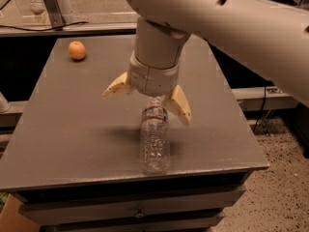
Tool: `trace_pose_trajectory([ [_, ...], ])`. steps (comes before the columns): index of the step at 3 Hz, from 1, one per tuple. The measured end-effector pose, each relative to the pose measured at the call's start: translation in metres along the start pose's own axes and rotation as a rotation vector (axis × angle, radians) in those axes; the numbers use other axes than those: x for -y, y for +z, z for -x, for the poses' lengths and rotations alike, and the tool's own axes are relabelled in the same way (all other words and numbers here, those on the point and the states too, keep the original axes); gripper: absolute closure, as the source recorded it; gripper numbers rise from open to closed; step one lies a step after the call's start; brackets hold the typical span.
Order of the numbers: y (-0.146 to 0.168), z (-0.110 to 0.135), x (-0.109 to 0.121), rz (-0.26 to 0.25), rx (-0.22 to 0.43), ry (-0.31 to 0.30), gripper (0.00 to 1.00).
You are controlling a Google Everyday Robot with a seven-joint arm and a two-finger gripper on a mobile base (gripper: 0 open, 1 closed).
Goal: Place water bottle upright
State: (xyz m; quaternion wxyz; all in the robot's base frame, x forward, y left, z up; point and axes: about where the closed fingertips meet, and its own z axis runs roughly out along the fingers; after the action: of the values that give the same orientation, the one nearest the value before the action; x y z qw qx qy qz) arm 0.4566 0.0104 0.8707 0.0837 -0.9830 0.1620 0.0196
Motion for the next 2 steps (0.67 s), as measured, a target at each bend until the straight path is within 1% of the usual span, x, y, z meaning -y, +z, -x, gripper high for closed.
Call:
trace_pose_trajectory([
  [1, 0.01, -0.008, 0.004, 0.018, -0.021, -0.076, 0.0],
  [2, 0.021, -0.014, 0.0, 0.027, -0.019, -0.103, 0.17],
])
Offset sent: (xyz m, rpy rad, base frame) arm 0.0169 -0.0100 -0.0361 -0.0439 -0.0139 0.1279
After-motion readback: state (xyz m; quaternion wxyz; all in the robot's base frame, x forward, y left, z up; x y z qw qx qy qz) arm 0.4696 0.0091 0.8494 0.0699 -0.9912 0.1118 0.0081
